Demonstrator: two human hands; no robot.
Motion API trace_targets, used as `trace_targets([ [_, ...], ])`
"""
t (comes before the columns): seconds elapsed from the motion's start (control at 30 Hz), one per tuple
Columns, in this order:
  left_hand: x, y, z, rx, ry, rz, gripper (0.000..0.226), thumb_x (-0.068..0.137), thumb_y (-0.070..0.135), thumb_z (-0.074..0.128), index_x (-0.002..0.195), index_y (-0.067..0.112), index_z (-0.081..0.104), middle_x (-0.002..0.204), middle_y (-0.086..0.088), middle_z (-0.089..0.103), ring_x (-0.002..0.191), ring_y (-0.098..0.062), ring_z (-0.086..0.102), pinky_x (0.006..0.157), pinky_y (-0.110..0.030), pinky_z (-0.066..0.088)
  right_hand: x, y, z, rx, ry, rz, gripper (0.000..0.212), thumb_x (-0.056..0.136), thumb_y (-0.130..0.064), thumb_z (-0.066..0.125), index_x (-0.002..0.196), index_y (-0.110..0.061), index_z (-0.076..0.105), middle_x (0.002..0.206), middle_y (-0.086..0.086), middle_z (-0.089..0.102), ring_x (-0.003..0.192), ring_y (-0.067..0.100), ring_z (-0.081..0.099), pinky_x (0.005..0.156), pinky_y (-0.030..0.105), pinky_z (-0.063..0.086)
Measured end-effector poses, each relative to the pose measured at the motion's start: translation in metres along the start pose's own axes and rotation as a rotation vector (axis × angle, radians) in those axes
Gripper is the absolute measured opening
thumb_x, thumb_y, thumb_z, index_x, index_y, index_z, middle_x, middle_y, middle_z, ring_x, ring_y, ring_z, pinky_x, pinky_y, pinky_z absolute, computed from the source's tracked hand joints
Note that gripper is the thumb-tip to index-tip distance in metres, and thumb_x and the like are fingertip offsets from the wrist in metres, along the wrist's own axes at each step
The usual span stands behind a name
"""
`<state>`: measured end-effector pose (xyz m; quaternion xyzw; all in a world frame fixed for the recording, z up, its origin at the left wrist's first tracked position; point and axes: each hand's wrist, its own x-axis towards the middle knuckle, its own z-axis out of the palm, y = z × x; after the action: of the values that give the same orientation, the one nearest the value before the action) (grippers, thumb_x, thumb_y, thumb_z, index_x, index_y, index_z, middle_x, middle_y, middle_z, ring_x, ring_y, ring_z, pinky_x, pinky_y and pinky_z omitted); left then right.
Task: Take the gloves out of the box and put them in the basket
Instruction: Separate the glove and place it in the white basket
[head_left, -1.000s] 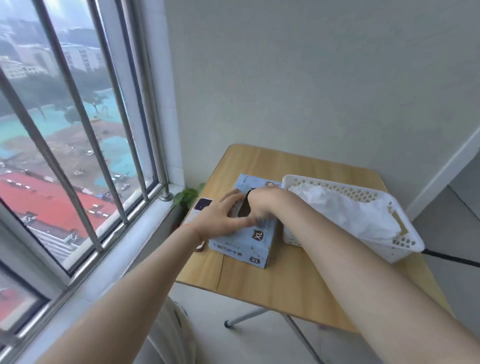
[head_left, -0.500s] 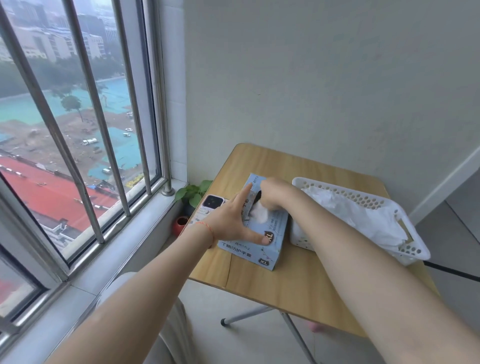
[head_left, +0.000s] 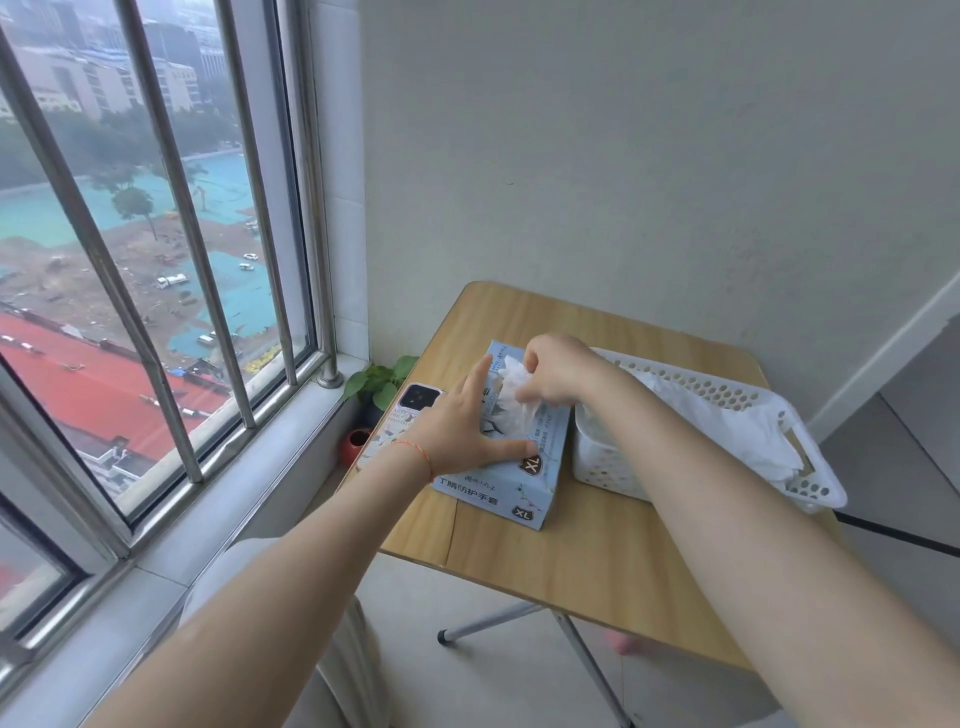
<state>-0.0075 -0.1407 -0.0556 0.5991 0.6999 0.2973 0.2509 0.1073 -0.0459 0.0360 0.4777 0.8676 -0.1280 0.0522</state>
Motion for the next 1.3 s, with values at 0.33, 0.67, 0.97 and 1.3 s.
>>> trace_targets([
  [0.33, 0.003, 0.004, 0.003, 0.08, 0.001, -0.079, 0.138, 0.058, 0.07, 0.08, 0.156, 0.027, -0.008, 0.161, 0.0, 0.023, 0.145, -0.027, 0.029, 0.114, -0.047, 0.035, -0.009, 0.024, -0.005, 0.452, 0.346, -0.108, 0.018, 0.085, -0.018, 0.07, 0.101, -0.019, 0.061, 0.09, 0.004, 0.067, 0.068, 0.014, 0.062, 0.054, 0.023, 0.044],
  [0.67, 0.001, 0.001, 0.005, 0.075, 0.039, -0.098, 0.14, 0.052, 0.075, 0.078, 0.156, 0.029, -0.003, 0.157, -0.001, 0.031, 0.139, -0.025, 0.038, 0.109, -0.047, 0.041, -0.01, 0.016, 0.025, 0.091, 0.205, 0.007, 0.019, 0.082, -0.014, 0.064, 0.066, -0.005, 0.065, 0.067, 0.007, 0.064, 0.06, 0.023, 0.059, 0.058, 0.037, 0.053],
  [0.97, -0.003, 0.002, 0.005, 0.074, 0.072, -0.117, 0.143, 0.043, 0.086, 0.07, 0.155, 0.031, 0.001, 0.157, 0.003, 0.032, 0.141, -0.026, 0.036, 0.109, -0.049, 0.04, -0.022, 0.017, 0.001, 0.626, 0.454, -0.042, 0.014, 0.089, -0.019, 0.054, 0.091, -0.01, 0.064, 0.087, -0.002, 0.065, 0.081, 0.015, 0.06, 0.065, 0.025, 0.047],
  [1.3, -0.007, 0.016, 0.008, 0.213, 0.219, -0.056, 0.129, 0.061, 0.077, 0.071, 0.157, 0.018, 0.006, 0.16, -0.003, 0.023, 0.147, -0.025, 0.023, 0.116, -0.046, 0.027, -0.028, 0.028, 0.015, 0.469, 0.352, 0.048, 0.047, 0.078, -0.064, 0.062, 0.09, -0.019, 0.056, 0.089, -0.01, 0.059, 0.085, 0.013, 0.058, 0.077, 0.032, 0.047],
])
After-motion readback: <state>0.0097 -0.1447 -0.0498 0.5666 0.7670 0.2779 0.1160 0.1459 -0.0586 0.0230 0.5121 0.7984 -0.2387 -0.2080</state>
